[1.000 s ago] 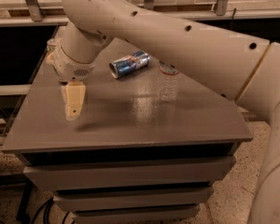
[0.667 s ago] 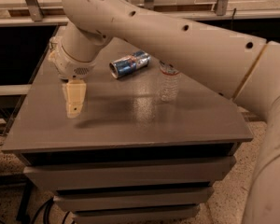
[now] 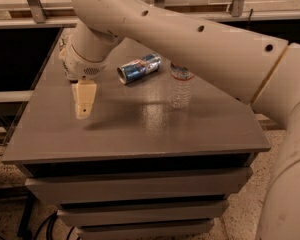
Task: Knock 7up can over
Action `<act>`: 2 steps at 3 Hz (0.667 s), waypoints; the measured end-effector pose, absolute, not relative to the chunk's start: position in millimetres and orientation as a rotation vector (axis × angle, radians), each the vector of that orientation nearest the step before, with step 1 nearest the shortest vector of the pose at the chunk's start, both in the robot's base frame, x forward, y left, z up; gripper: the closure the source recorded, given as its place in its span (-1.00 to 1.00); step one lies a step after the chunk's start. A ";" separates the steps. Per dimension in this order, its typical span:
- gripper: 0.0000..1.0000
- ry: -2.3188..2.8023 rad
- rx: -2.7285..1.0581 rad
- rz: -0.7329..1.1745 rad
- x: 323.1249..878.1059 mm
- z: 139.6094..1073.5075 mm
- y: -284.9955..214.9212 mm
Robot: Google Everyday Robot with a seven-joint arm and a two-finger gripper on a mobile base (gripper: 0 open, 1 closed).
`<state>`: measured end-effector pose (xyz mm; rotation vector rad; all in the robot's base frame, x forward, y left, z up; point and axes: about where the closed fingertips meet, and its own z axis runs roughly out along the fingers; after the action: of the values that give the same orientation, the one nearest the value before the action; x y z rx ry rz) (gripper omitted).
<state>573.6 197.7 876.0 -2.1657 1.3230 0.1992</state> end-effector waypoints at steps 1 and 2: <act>-1.00 1.340 -2.145 0.171 582.6 879.0 192.3; -1.00 1.353 -2.129 0.152 592.7 880.3 188.6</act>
Offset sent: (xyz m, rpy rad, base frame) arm 0.0322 -0.0156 0.0079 0.0046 -0.0419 -0.0709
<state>592.7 188.6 880.3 -2.1287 1.3535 0.1522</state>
